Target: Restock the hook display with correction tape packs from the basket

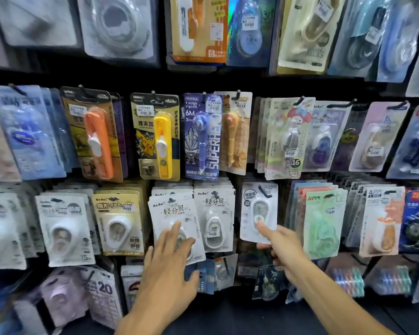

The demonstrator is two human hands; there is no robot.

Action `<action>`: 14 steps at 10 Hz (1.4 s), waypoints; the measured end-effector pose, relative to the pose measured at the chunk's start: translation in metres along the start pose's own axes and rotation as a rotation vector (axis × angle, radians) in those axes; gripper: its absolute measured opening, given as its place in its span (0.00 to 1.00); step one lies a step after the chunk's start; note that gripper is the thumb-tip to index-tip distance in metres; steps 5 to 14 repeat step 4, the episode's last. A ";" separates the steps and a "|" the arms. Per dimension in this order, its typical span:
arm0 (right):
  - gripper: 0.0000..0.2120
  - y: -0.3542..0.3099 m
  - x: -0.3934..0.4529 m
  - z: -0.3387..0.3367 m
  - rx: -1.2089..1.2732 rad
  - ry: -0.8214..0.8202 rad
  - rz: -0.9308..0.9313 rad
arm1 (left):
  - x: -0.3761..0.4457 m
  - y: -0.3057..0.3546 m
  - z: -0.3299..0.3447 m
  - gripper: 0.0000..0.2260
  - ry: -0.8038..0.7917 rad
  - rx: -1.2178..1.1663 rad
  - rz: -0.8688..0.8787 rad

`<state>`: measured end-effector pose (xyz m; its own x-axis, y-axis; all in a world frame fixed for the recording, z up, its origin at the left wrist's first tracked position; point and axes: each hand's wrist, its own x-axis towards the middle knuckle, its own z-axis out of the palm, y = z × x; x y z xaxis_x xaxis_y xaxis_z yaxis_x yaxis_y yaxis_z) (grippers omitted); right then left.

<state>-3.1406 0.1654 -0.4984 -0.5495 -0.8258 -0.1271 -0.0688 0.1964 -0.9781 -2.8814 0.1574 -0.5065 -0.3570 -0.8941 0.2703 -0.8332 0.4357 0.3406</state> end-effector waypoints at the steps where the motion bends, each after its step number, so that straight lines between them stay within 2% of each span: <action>1: 0.23 0.004 0.009 0.003 -0.010 -0.057 0.017 | 0.002 -0.005 -0.002 0.29 -0.005 -0.007 0.024; 2: 0.33 0.007 0.010 -0.014 -0.182 -0.149 0.193 | 0.001 -0.008 -0.009 0.29 -0.055 -0.032 0.029; 3: 0.32 -0.013 0.006 -0.044 -0.432 -0.161 0.183 | -0.001 -0.006 -0.020 0.28 -0.047 -0.061 0.019; 4: 0.21 -0.065 -0.010 -0.089 -0.459 -0.301 -0.140 | -0.005 0.006 -0.063 0.20 0.124 -0.313 0.122; 14: 0.21 -0.065 -0.010 -0.089 -0.459 -0.301 -0.140 | -0.005 0.006 -0.063 0.20 0.124 -0.313 0.122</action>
